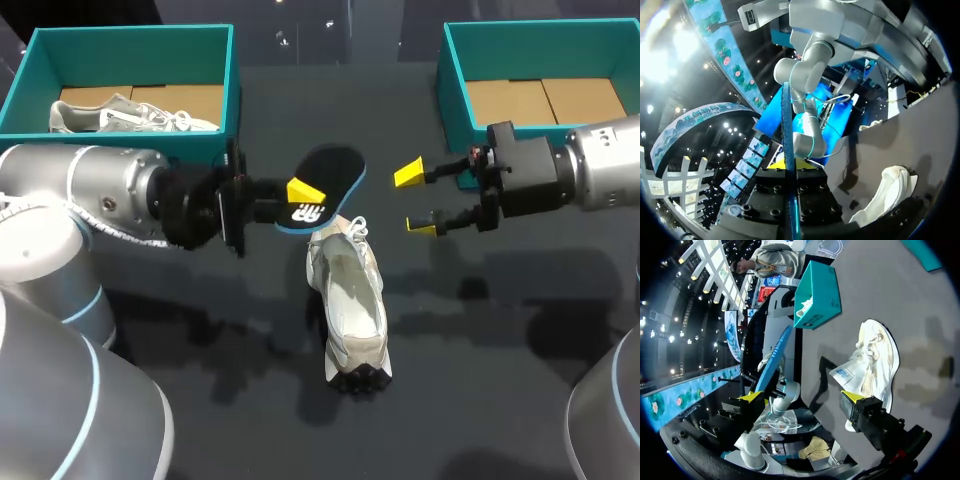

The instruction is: Take the shoe out of the shoebox, open the shoe tongue, remove and reinsert the insole, then place the shoe into the shoebox

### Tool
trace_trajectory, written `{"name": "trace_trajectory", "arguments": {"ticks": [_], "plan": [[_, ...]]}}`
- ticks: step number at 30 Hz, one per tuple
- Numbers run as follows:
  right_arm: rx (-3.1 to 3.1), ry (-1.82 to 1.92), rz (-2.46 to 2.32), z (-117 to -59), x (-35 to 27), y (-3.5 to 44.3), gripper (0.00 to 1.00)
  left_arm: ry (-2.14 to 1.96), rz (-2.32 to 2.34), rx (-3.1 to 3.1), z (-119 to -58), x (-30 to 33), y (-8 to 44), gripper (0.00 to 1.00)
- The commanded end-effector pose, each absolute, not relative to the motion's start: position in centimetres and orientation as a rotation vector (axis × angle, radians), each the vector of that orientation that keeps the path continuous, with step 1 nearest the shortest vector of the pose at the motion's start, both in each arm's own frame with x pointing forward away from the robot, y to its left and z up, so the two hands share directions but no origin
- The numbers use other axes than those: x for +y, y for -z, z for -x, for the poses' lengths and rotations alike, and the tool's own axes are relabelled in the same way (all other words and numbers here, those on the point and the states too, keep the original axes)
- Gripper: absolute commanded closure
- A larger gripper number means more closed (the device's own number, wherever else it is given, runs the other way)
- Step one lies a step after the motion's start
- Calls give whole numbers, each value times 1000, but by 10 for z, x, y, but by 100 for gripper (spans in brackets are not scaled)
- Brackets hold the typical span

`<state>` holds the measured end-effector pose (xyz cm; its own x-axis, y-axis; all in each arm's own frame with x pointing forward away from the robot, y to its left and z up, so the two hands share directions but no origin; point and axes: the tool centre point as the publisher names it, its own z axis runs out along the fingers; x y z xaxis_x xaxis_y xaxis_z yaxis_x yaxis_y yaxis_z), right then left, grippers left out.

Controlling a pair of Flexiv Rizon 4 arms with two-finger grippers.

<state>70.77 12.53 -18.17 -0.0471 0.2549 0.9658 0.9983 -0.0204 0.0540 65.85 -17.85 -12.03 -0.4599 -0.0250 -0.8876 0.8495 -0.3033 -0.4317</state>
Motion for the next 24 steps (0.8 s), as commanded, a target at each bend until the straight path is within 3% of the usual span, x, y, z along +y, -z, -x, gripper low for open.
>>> {"name": "trace_trajectory", "arguments": {"ticks": [1, 24], "plan": [[-1412, 1163, 1376, -707, 121, 178, 0, 1622, -1310, 1074, -668, -180, 129, 100], [-1513, 1183, 1425, -730, 133, 169, 0, 1377, -1323, 1122, -688, -188, 157, 100]]}}
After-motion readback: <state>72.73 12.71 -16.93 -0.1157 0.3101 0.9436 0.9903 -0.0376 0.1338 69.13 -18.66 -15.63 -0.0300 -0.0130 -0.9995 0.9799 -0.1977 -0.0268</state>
